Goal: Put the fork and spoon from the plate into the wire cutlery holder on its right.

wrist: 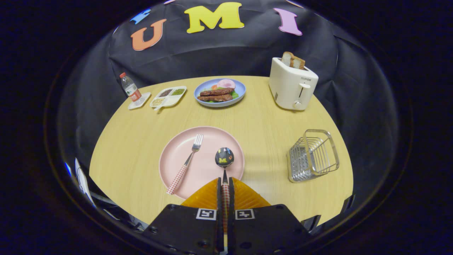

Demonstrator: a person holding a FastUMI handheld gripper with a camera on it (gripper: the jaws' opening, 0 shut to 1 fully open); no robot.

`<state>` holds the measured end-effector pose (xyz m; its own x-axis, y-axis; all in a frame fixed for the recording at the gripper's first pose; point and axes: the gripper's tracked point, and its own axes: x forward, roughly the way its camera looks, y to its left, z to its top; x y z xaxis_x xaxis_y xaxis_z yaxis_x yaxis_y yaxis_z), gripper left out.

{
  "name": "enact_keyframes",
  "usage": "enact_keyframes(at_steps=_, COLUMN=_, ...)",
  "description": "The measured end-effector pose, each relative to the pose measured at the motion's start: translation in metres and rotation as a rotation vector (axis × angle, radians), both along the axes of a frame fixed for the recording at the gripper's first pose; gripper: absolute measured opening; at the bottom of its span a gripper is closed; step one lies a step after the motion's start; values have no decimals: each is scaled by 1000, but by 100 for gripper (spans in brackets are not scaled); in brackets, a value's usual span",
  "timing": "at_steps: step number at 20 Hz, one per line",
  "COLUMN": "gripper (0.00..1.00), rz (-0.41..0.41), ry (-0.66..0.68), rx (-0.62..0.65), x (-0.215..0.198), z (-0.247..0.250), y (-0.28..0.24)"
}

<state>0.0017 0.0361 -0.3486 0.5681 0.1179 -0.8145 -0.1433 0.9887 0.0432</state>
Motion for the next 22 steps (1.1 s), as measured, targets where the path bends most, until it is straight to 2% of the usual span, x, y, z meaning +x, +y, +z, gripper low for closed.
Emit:
enact_keyframes(at_steps=6, gripper=5, rz=-13, ry=-42, rx=-20, x=4, z=35, y=-37)
enact_keyframes(at_steps=13, gripper=5, rz=-75, ry=-55, rx=-35, x=7, z=67, y=-103)
enact_keyframes(at_steps=17, gripper=5, rz=-118, ry=-19, rx=-55, x=2, z=71, y=-140)
enact_keyframes(at_steps=22, gripper=5, rz=-127, ry=64, rx=-71, x=-3, z=59, y=-171)
